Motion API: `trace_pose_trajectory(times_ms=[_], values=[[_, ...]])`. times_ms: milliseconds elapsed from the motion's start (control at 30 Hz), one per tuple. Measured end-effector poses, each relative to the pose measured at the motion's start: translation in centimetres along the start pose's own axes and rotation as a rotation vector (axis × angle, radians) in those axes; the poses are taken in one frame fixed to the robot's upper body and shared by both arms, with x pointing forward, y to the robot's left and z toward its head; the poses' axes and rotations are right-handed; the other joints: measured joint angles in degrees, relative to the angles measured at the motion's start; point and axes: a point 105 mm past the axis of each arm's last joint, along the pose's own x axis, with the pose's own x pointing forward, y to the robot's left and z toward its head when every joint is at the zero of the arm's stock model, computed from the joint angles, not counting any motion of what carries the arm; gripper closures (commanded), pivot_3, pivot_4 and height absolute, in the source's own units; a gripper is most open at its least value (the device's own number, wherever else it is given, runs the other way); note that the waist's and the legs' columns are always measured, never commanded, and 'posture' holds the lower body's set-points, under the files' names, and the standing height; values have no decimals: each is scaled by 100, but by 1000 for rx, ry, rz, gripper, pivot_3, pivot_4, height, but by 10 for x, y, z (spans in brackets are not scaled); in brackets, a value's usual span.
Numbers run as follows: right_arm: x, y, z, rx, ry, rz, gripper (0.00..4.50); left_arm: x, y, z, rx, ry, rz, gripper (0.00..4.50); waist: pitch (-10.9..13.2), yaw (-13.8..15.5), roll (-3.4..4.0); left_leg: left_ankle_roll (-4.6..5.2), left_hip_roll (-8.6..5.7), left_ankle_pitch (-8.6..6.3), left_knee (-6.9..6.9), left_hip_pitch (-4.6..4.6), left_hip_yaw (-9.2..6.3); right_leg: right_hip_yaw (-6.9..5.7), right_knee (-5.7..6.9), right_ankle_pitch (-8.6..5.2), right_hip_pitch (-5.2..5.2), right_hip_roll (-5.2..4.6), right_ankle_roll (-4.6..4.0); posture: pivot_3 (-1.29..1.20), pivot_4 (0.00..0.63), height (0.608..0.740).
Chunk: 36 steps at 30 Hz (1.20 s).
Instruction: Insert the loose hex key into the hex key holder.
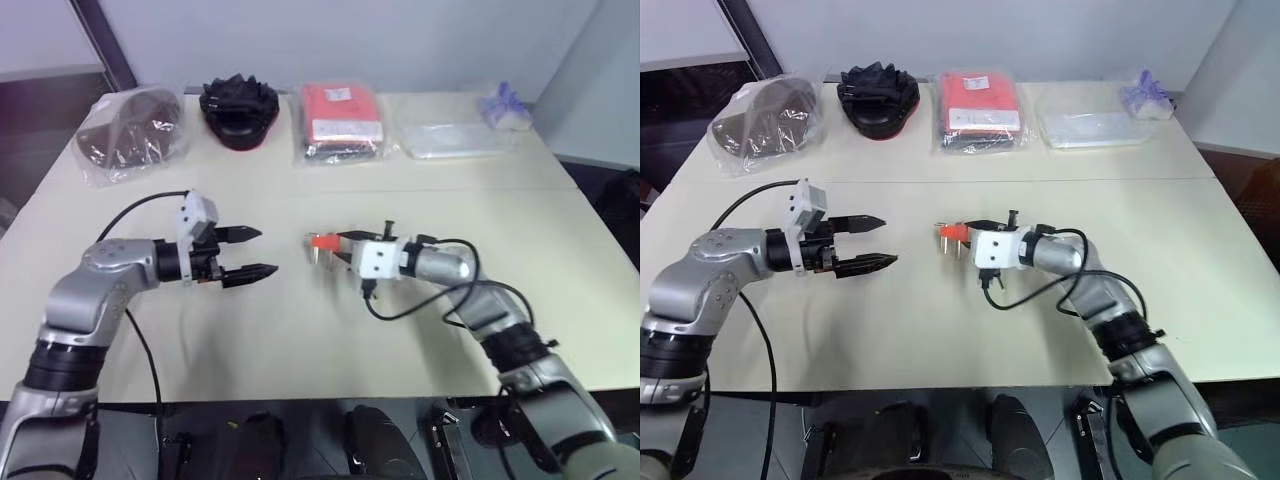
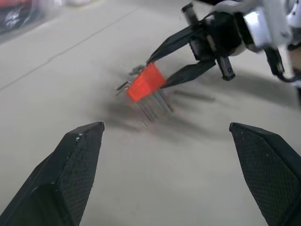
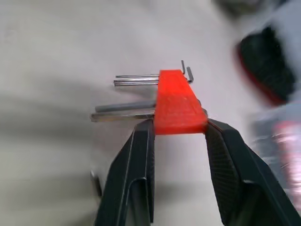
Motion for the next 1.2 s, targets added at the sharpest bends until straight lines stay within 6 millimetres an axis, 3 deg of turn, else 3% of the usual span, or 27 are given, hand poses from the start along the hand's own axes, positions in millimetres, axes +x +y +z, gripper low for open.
trace_pose_trajectory(times_ms=[233,500,1100,1200], values=[[-24,-24,31,-364,-69,-119,3524,24,-4,34,17,-97,-127,0,0,-7,0,0,3,0,1,2,1,4,2,0,0,7,0,0,150,740],[-38,-46,43,-534,-75,-243,3524,46,-14,50,-26,-165,-238,0,0,16,0,-2,2,1,4,1,1,4,2,0,2,4,0,0,150,740],[-41,-42,60,-598,-135,-249,3524,59,-23,53,-87,-201,-283,0,0,6,0,-11,2,6,5,2,-4,6,3,0,3,4,0,0,150,740],[-42,-43,64,-603,-149,-252,3524,60,-23,53,-88,-203,-284,817,0,4,0,-11,2,7,5,2,-5,6,3,0,3,4,0,0,150,740]])
